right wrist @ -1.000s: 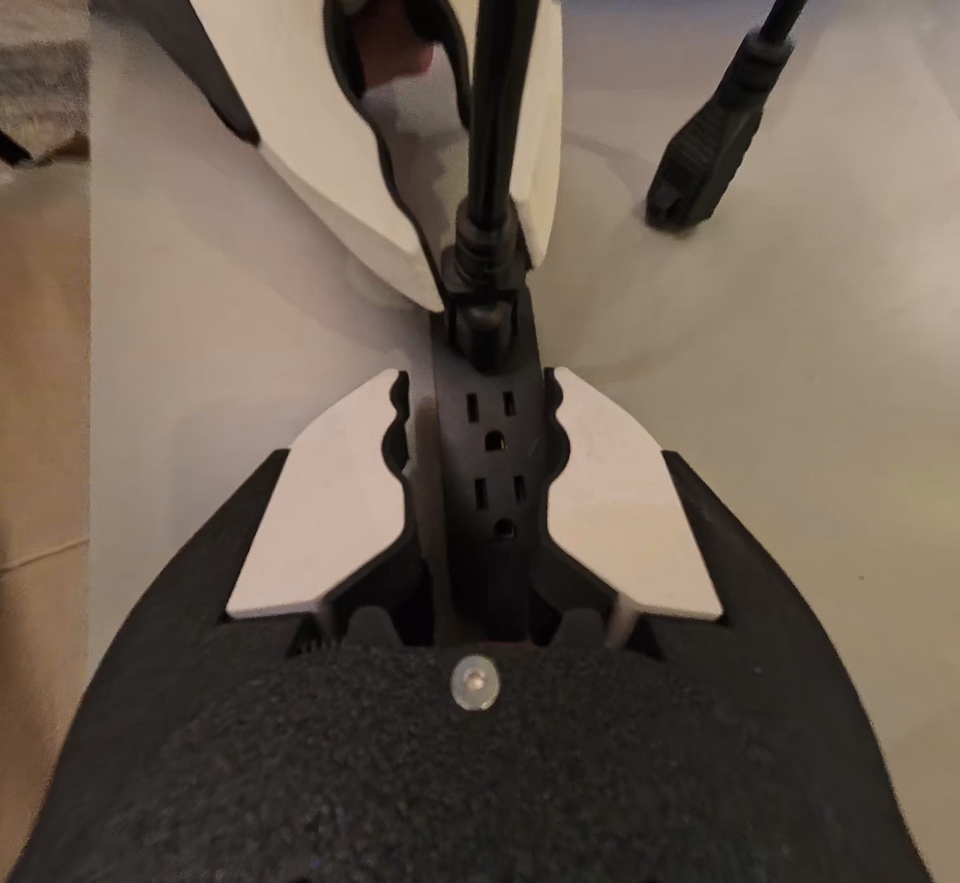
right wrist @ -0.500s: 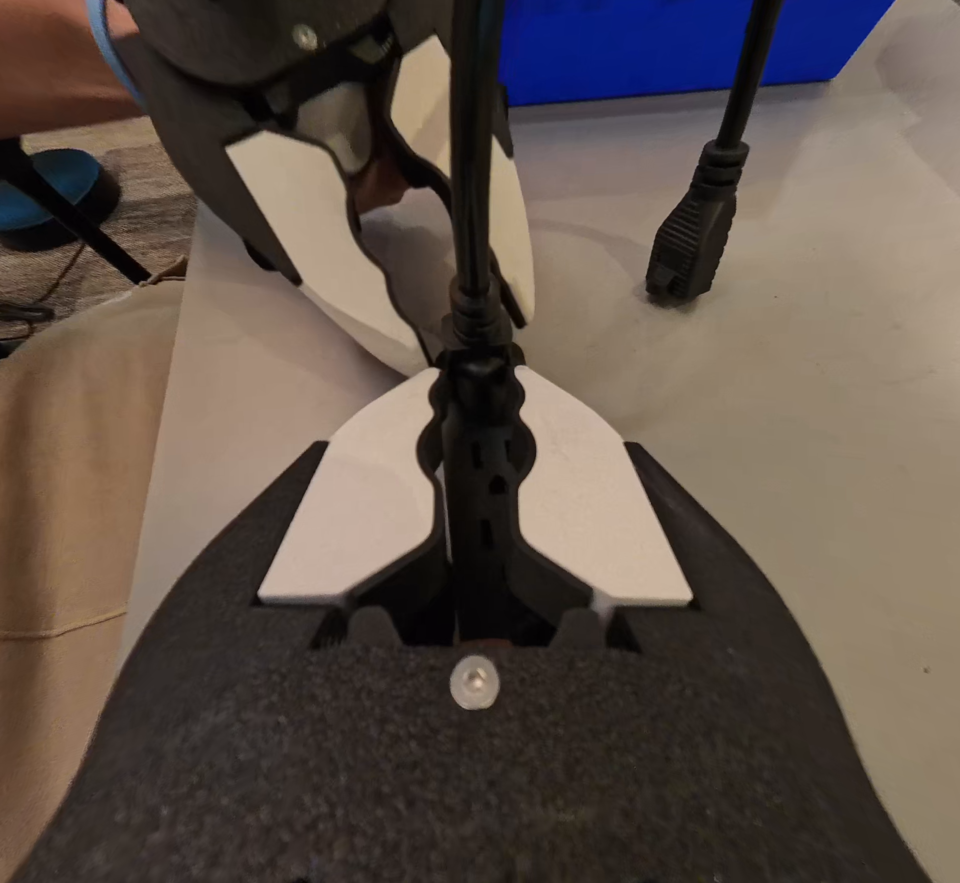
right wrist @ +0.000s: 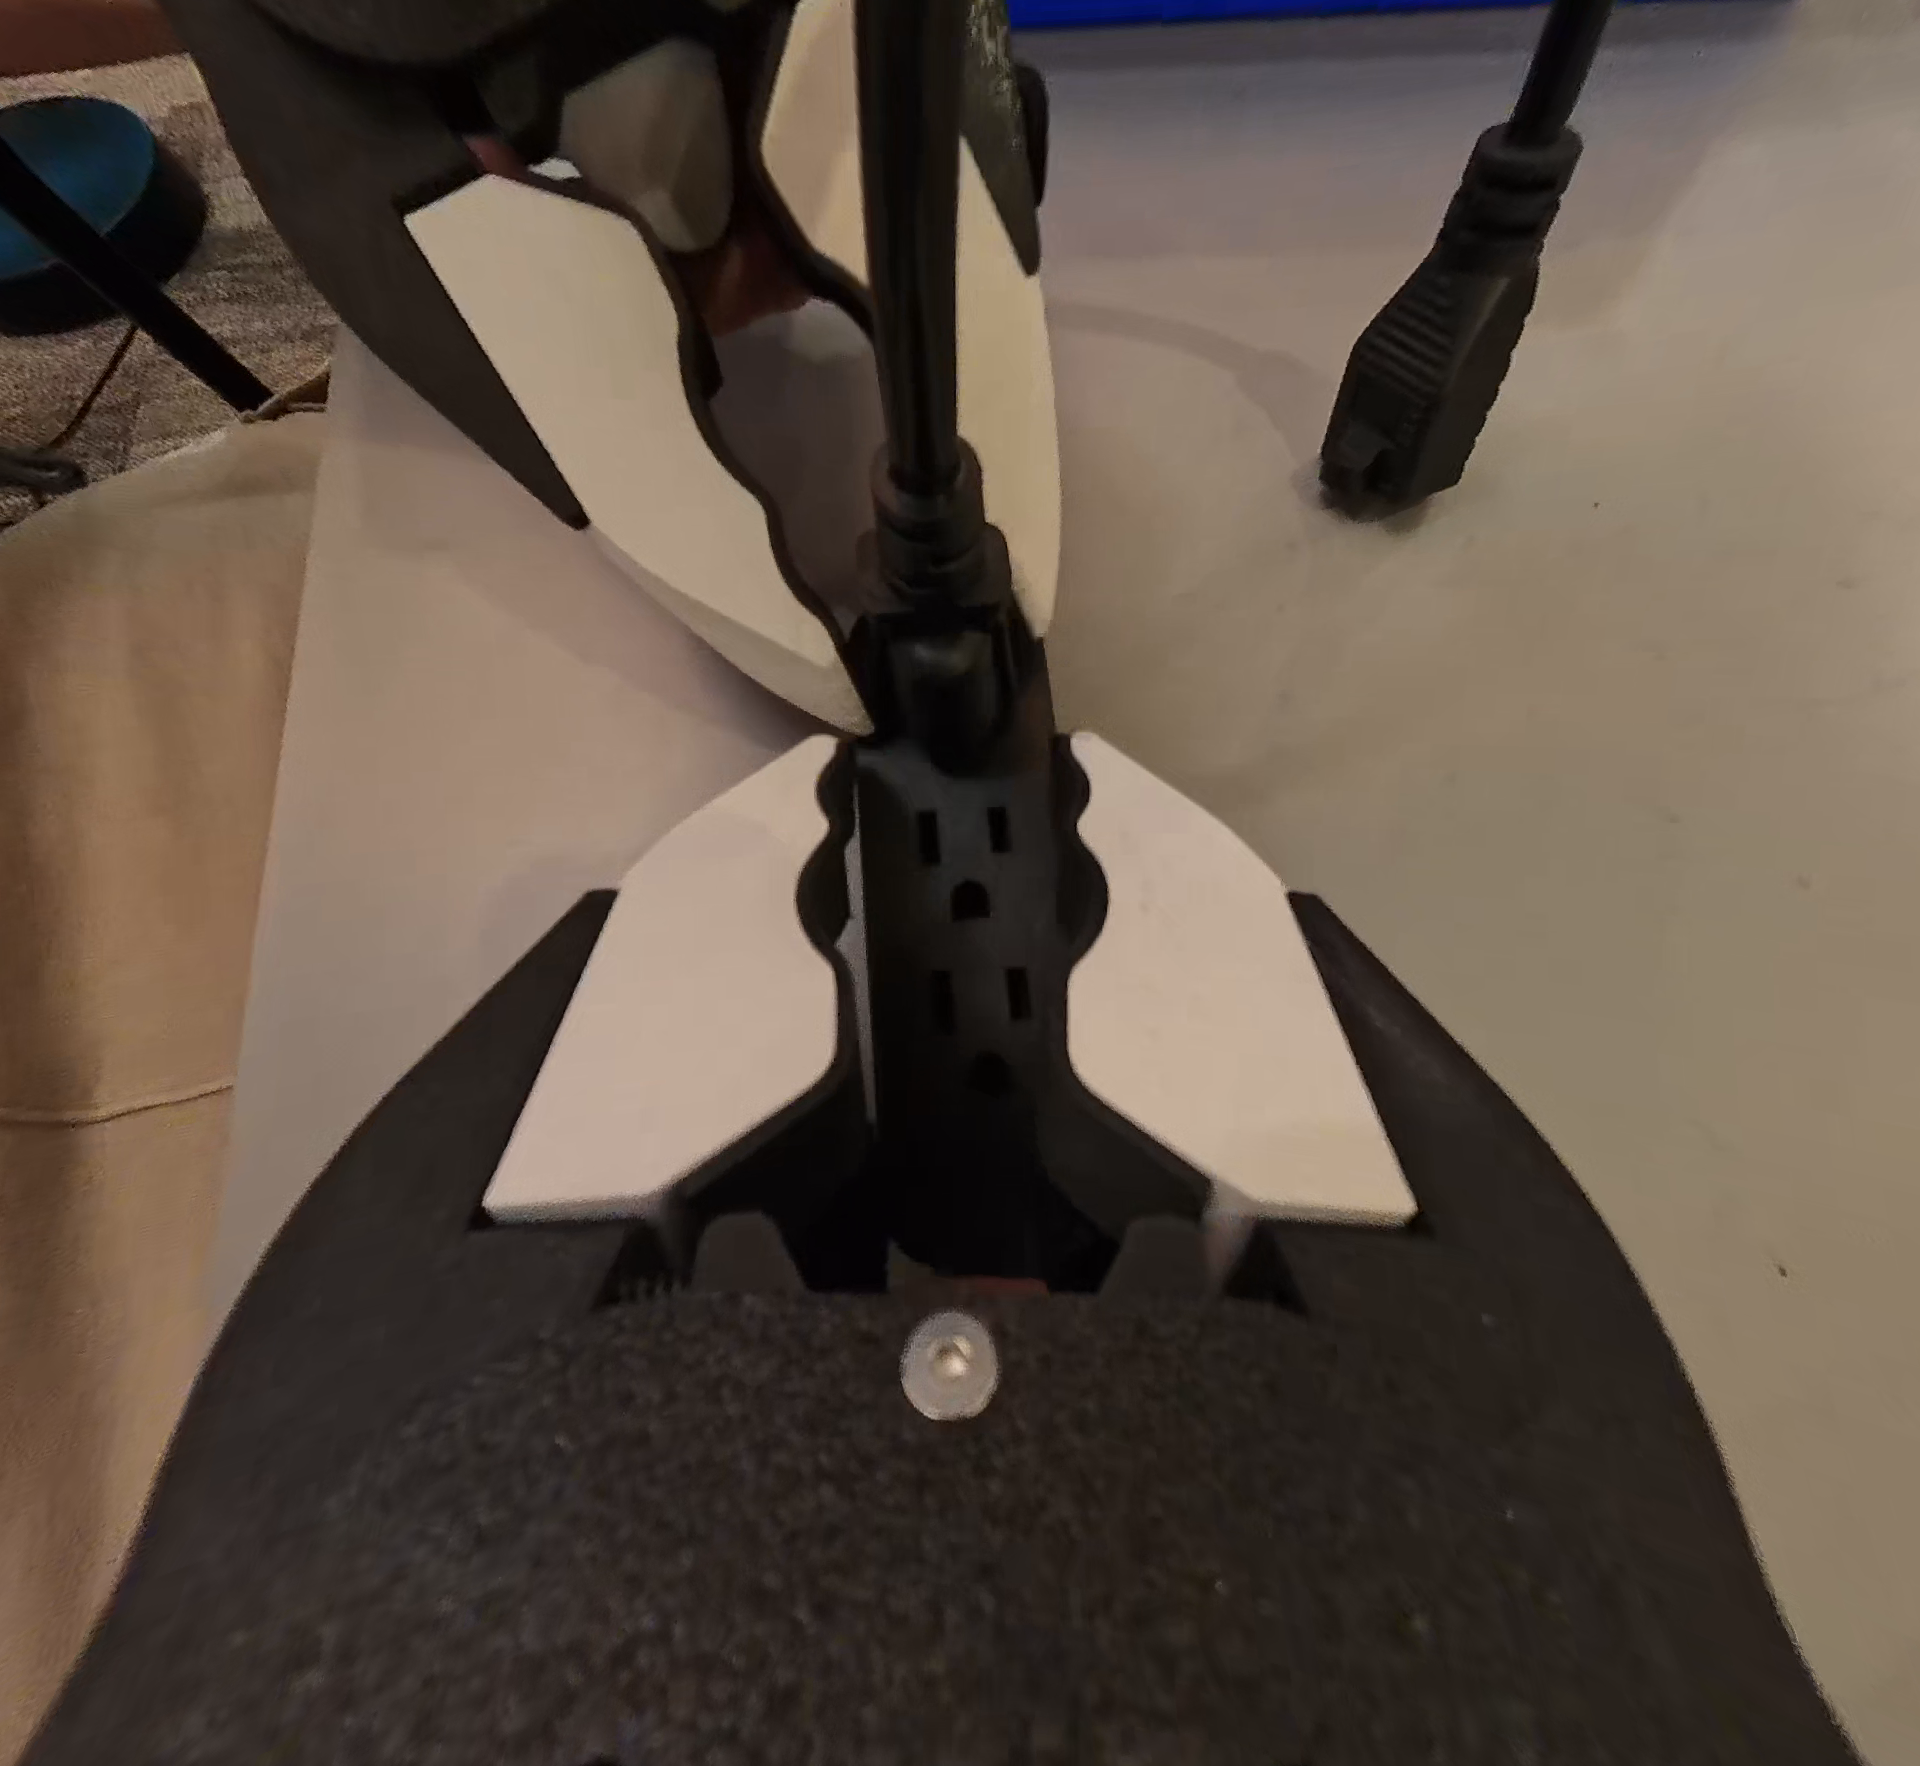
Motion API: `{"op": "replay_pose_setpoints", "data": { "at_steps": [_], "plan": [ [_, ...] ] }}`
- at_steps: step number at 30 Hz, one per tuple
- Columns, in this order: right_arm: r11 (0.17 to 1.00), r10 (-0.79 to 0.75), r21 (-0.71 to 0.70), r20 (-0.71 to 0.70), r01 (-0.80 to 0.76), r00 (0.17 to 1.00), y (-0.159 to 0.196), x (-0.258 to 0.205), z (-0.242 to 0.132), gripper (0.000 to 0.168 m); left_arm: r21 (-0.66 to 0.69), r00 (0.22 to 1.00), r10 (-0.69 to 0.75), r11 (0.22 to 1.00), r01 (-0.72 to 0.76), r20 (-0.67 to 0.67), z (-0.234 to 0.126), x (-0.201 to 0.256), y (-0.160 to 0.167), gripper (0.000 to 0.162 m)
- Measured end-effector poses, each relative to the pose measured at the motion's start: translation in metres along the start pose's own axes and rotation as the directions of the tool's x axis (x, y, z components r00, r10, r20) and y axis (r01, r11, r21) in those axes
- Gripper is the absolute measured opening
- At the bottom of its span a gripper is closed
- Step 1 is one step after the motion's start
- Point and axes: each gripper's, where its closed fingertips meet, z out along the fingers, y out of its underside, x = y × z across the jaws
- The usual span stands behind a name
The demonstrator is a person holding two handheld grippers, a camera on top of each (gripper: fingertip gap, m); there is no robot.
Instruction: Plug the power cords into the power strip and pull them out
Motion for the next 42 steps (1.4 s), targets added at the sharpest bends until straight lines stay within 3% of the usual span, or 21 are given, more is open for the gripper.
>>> {"op": "replay_pose_setpoints", "data": {
  "at_steps": [7, 12, 16, 18, 20, 23, 29, 32, 35, 42],
  "plan": [
    [0.998, -0.058, -0.004, -0.039, 0.058, 0.998, -0.002, -0.001, -0.003, 0.035, -0.004, 0.999, -0.008, 1.000, 0.008, -0.050, -0.001, -0.005, 0.005, 0.057],
    [0.973, -0.229, -0.034, -0.083, 0.227, 0.970, -0.007, -0.004, -0.001, 0.035, -0.057, 0.994, 0.043, 0.997, -0.049, -0.103, 0.010, 0.005, 0.013, 0.048],
    [0.993, -0.117, -0.035, -0.050, 0.116, 0.992, -0.006, 0.000, 0.006, 0.035, -0.059, 0.994, 0.044, 0.997, -0.051, -0.104, 0.012, 0.005, 0.012, 0.046],
    [0.996, -0.023, 0.092, 0.005, 0.022, 1.000, -0.023, -0.004, 0.000, 0.041, -0.056, 0.993, 0.028, 0.998, -0.035, -0.111, 0.013, 0.005, 0.012, 0.046],
    [0.984, 0.045, 0.171, 0.045, -0.052, 0.998, -0.039, -0.003, -0.009, 0.036, -0.040, 0.994, 0.033, 0.998, -0.038, -0.103, 0.015, 0.006, 0.010, 0.046],
    [0.994, 0.028, 0.107, 0.028, -0.031, 0.999, -0.038, 0.000, -0.002, 0.017, -0.049, 0.996, 0.026, 0.998, -0.030, -0.083, 0.017, 0.003, 0.010, 0.046],
    [0.996, 0.030, 0.079, -0.009, -0.029, 1.000, -0.037, 0.000, -0.004, 0.016, -0.041, 0.997, 0.015, 0.999, -0.018, -0.073, 0.017, 0.002, 0.010, 0.046],
    [0.998, 0.037, 0.048, 0.029, -0.039, 0.999, -0.033, -0.002, -0.006, 0.036, -0.030, 0.997, 0.013, 0.999, -0.015, -0.079, 0.017, 0.002, 0.010, 0.046],
    [1.000, 0.005, 0.012, 0.008, -0.005, 1.000, -0.025, 0.001, -0.005, 0.024, -0.027, 0.997, 0.013, 1.000, -0.015, -0.078, 0.017, 0.002, 0.010, 0.046],
    [0.991, -0.132, -0.026, -0.112, 0.130, 0.985, -0.025, -0.001, -0.005, 0.024, -0.046, 0.998, -0.013, 0.999, 0.011, -0.057, 0.017, -0.003, 0.012, 0.046]
  ]
}}
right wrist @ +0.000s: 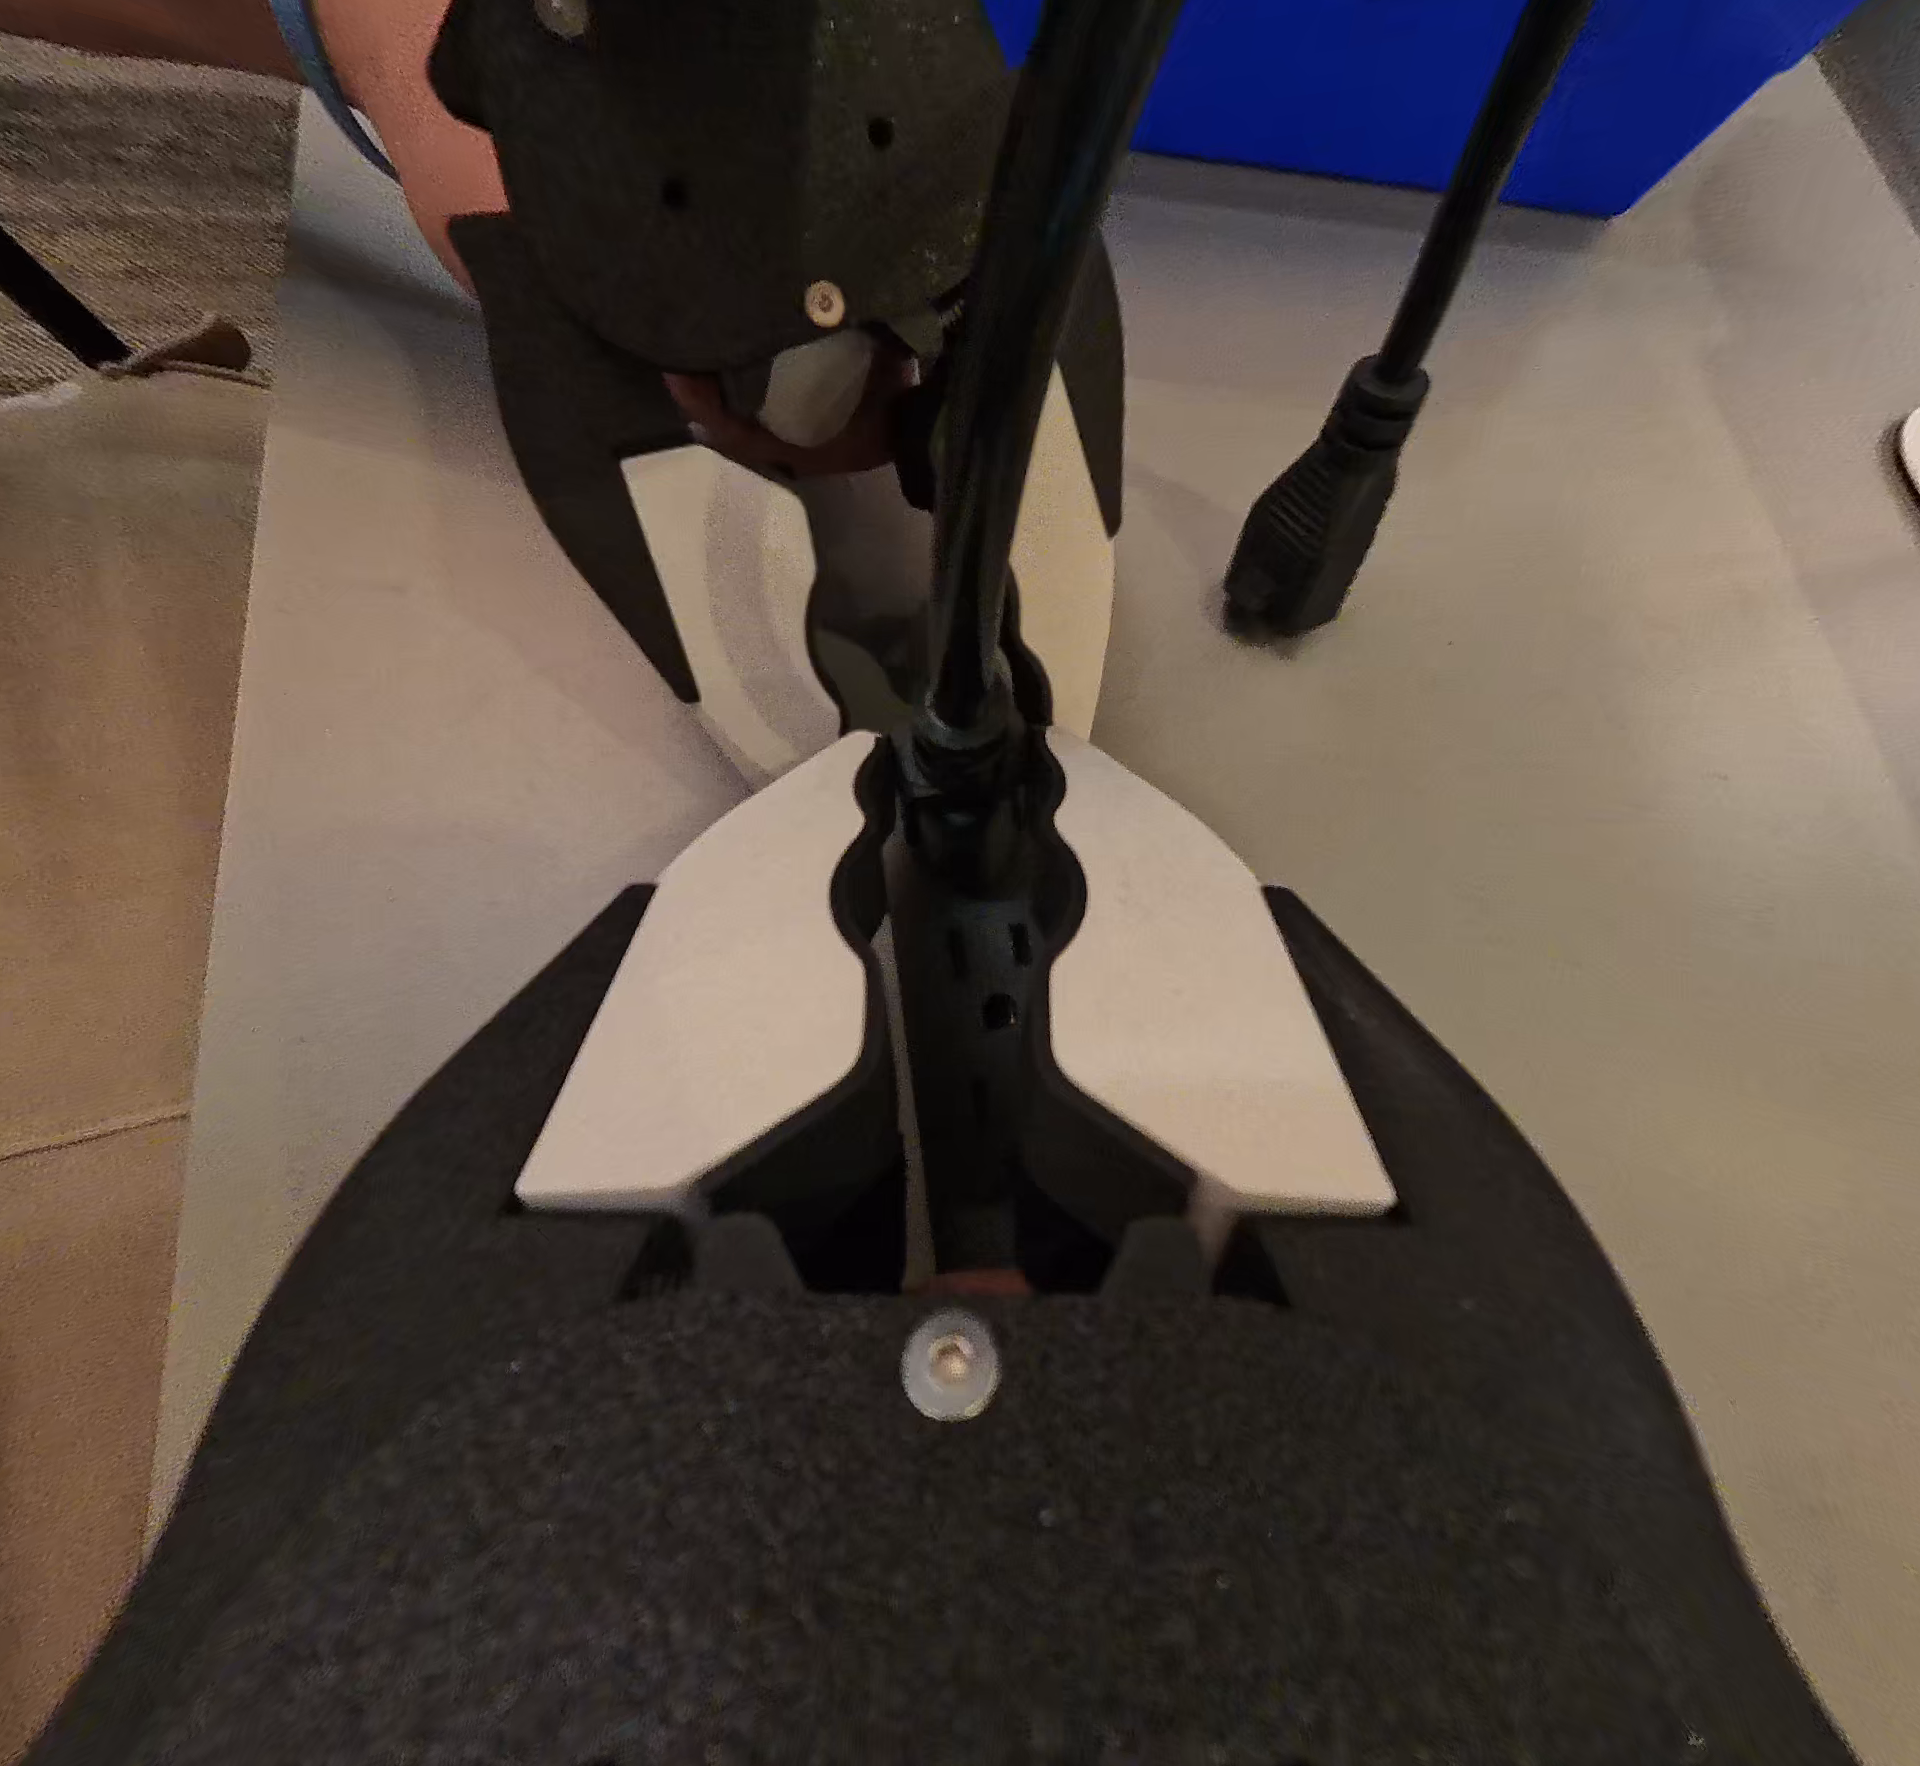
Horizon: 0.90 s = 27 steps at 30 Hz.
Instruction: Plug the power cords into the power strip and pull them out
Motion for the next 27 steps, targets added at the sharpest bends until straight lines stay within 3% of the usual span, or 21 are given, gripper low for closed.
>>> {"op": "replay_pose_setpoints", "data": {
  "at_steps": [6, 11, 18, 22, 27],
  "plan": [
    [0.989, 0.132, 0.040, 0.141, -0.139, 0.981, 0.0032, 0.0024, -0.0016, 0.024, 0.001, 0.999, -0.008, 1.000, 0.008, -0.046, 0.0029, 0.0076, 0.0009, 0.046],
    [0.993, 0.108, 0.026, 0.092, -0.111, 0.990, 0.0012, 0.0008, -0.0007, 0.024, 0.004, 0.999, 0.005, 1.000, -0.005, -0.040, 0.0024, 0.0062, 0.0007, 0.046],
    [0.986, 0.153, 0.046, 0.138, -0.161, 0.979, 0.0033, 0.0050, -0.0015, 0.024, -0.011, 0.999, -0.013, 1.000, 0.013, -0.045, 0.0046, 0.0059, -0.0002, 0.046],
    [0.993, 0.110, 0.030, 0.051, -0.111, 0.993, -0.0006, 0.0028, 0.0018, 0.024, 0.007, 0.999, -0.005, 1.000, 0.005, -0.049, 0.0007, 0.0012, 0.0026, 0.047],
    [0.982, 0.171, 0.050, 0.150, -0.180, 0.974, 0.0031, 0.0040, -0.0007, 0.024, -0.008, 0.999, -0.009, 1.000, 0.009, -0.044, 0.0027, 0.0072, 0.0015, 0.046]
  ]
}}
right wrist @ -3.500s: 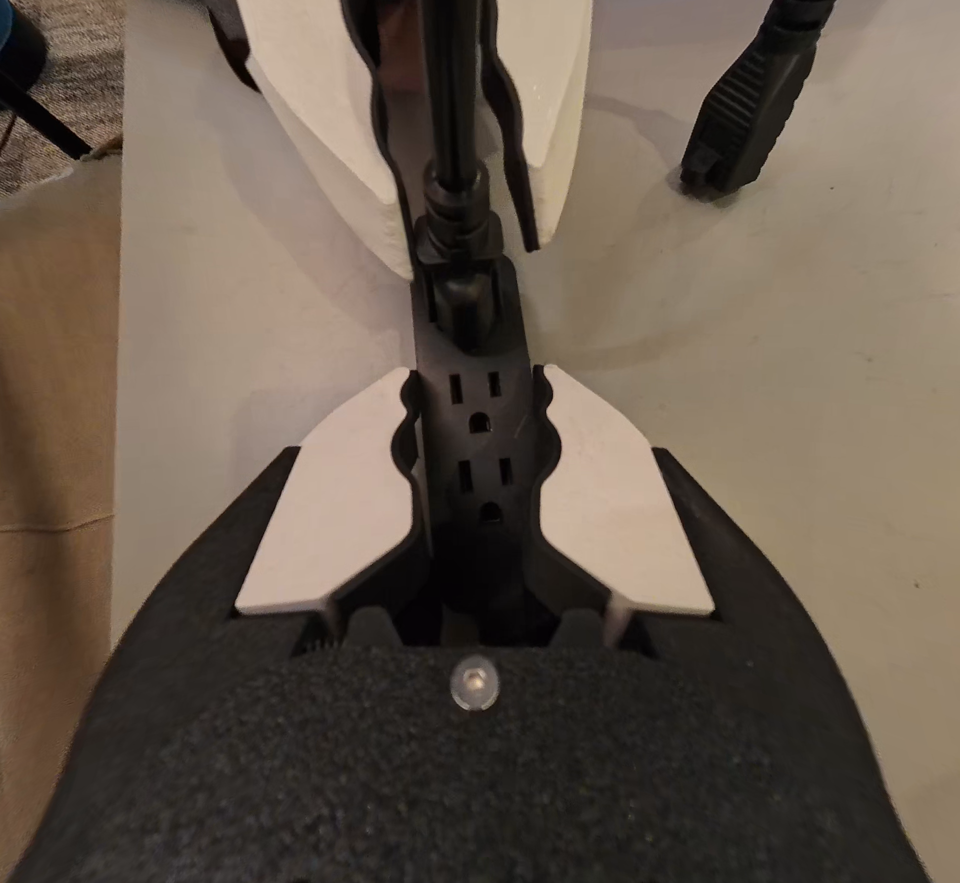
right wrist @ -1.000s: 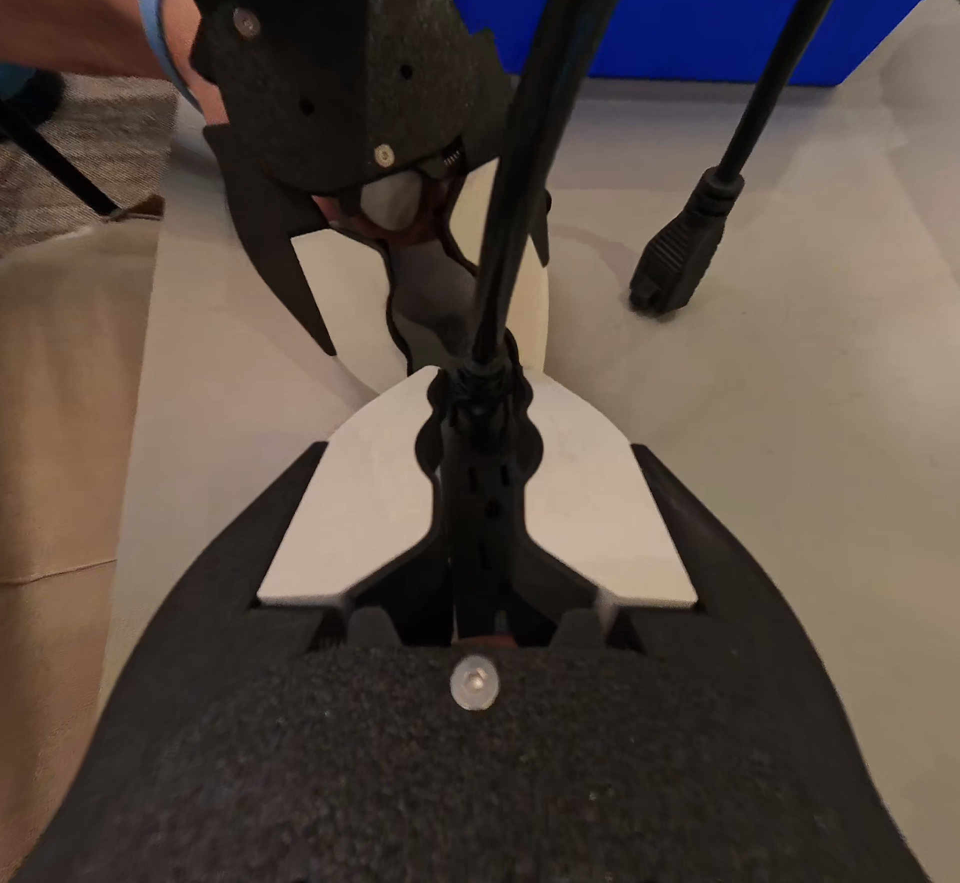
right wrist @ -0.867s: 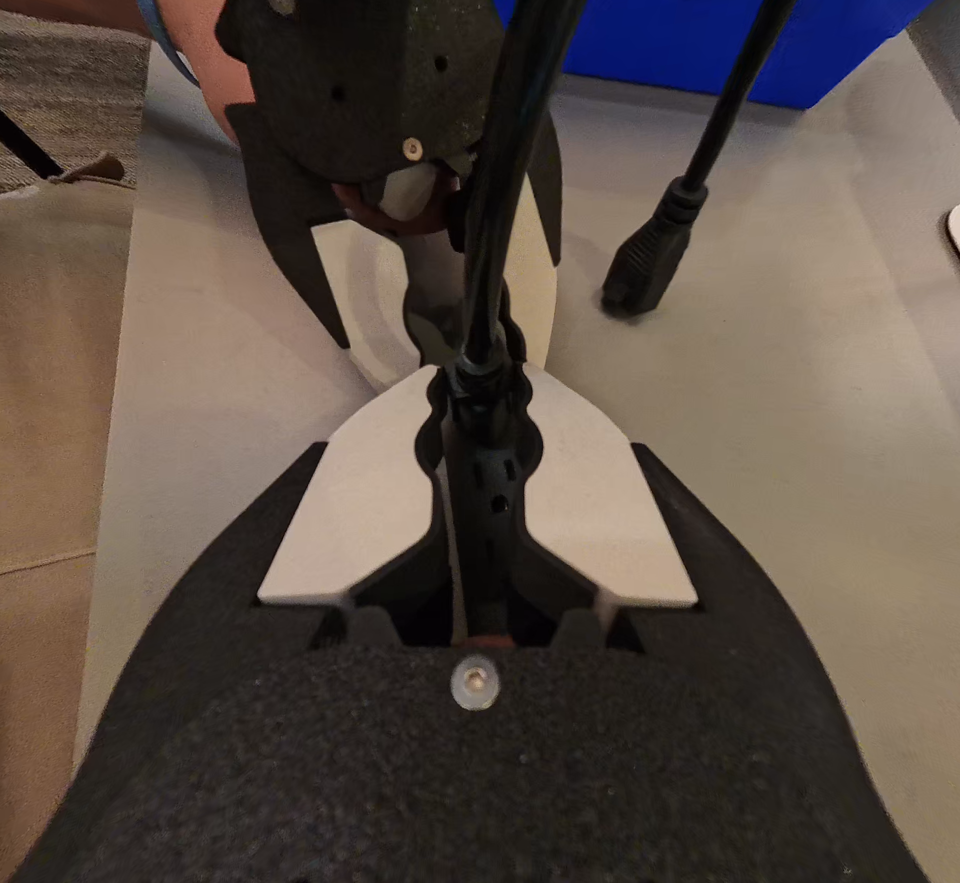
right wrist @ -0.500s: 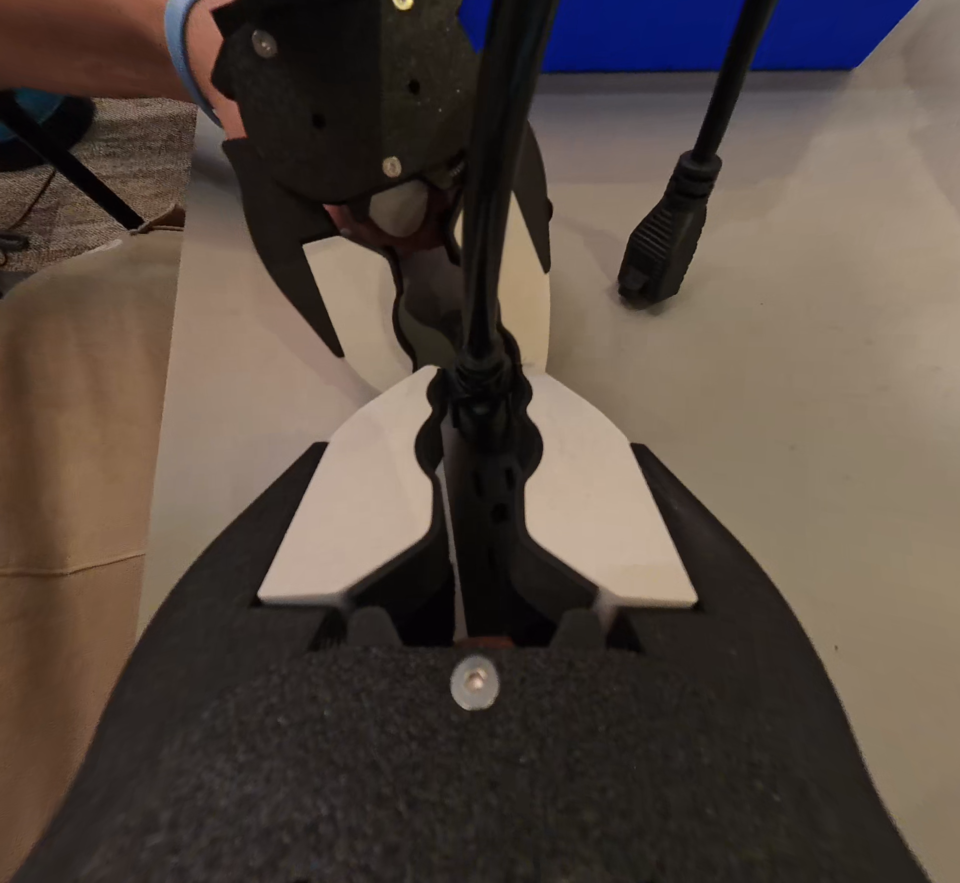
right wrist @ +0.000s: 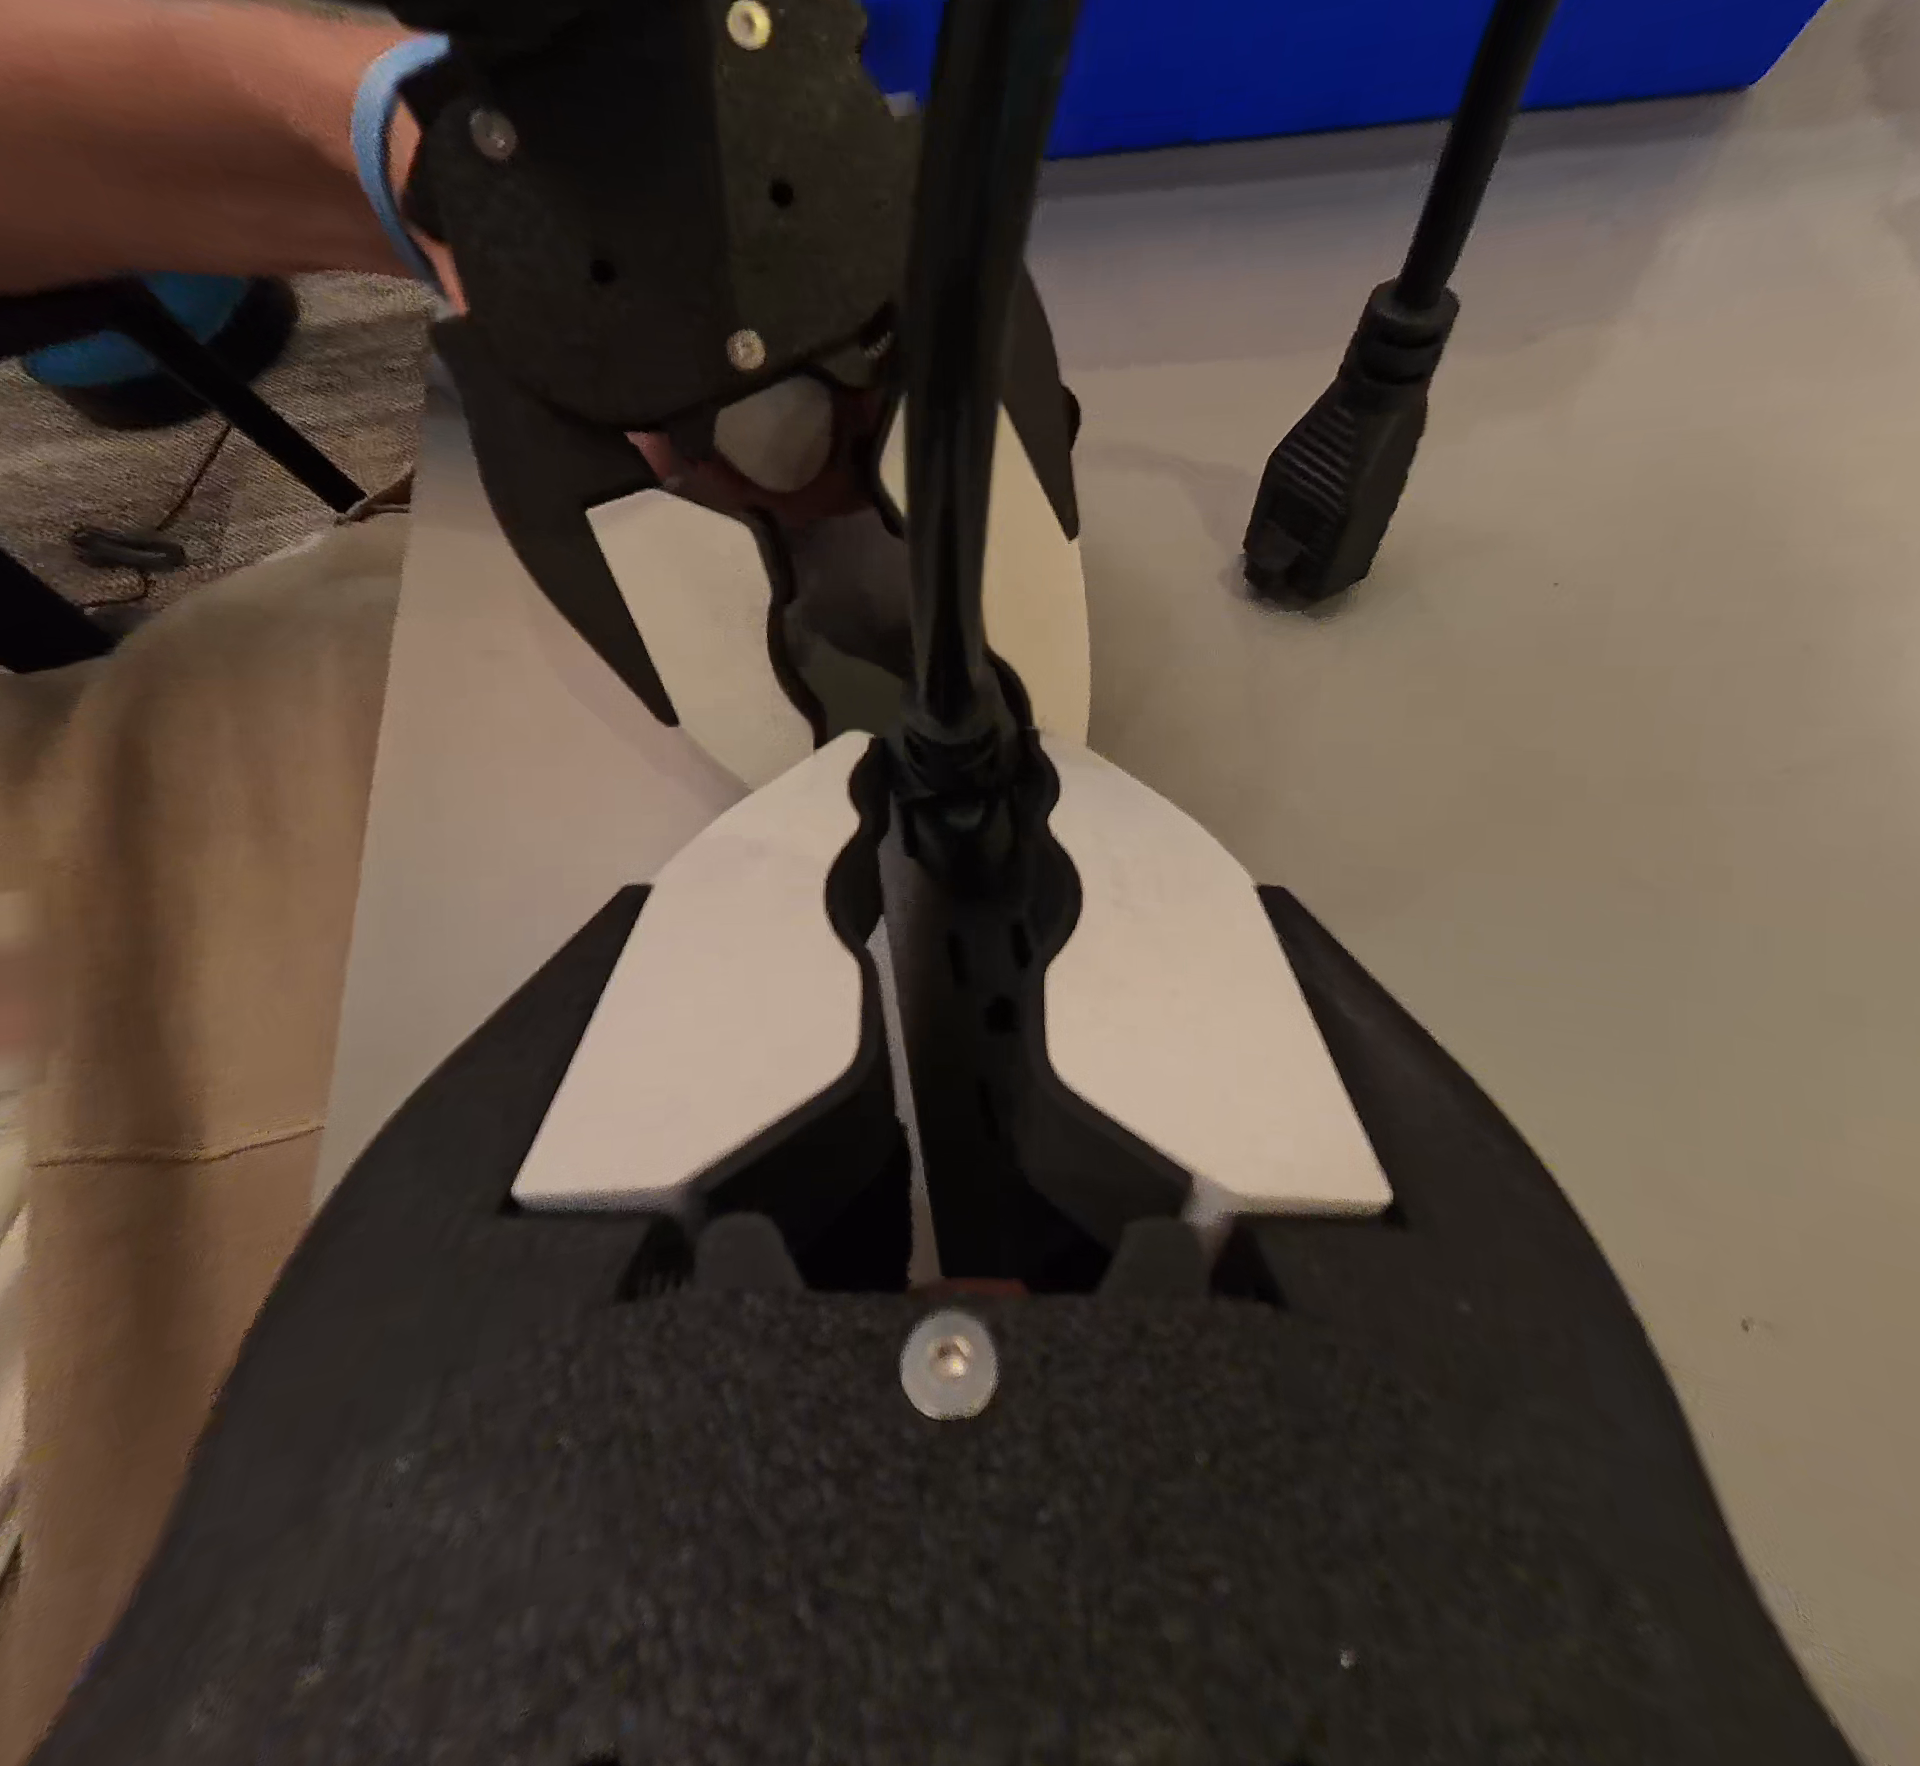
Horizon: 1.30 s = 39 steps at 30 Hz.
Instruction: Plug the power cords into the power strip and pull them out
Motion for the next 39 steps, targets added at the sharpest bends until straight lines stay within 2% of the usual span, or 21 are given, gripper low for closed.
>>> {"op": "replay_pose_setpoints", "data": {
  "at_steps": [4, 6, 12, 17, 22, 26, 30, 39],
  "plan": [
    [0.999, -0.037, -0.020, -0.087, 0.035, 0.996, -0.004, -0.001, 0.002, 0.024, -0.014, 0.995, 0.055, 0.998, -0.054, 0.079, -0.002, -0.009, 0.000, 0.046],
    [0.997, -0.061, -0.048, -0.116, 0.055, 0.991, -0.002, -0.002, 0.001, 0.024, 0.002, 0.996, 0.050, 0.999, -0.050, 0.071, -0.004, -0.010, 0.001, 0.046],
    [1.000, 0.023, -0.007, -0.021, -0.023, 1.000, 0.000, 0.003, -0.001, 0.024, -0.002, 0.999, 0.007, 1.000, -0.007, 0.035, 0.003, -0.003, -0.003, 0.046],
    [1.000, -0.019, -0.020, -0.094, 0.017, 0.995, -0.001, -0.003, 0.000, 0.024, 0.017, 1.000, 0.021, 1.000, -0.022, 0.023, -0.003, -0.006, 0.001, 0.046],
    [0.999, 0.037, -0.004, -0.003, -0.037, 0.999, -0.001, 0.001, 0.001, 0.024, -0.005, 1.000, 0.007, 1.000, -0.007, 0.029, -0.001, -0.002, 0.001, 0.045],
    [1.000, 0.022, -0.016, -0.030, -0.022, 0.999, -0.004, -0.003, 0.003, 0.024, -0.010, 0.998, 0.037, 0.999, -0.037, 0.043, -0.001, -0.003, 0.001, 0.046],
    [1.000, 0.009, -0.015, -0.060, -0.010, 0.998, -0.001, -0.008, 0.000, 0.024, 0.013, 0.999, 0.036, 0.999, -0.036, 0.003, -0.004, -0.001, 0.003, 0.046],
    [0.990, 0.106, 0.091, -0.021, -0.104, 0.994, -0.001, -0.008, 0.000, 0.025, 0.005, 0.999, -0.035, 0.999, 0.035, -0.041, -0.002, 0.006, 0.002, 0.046]
  ]
}}
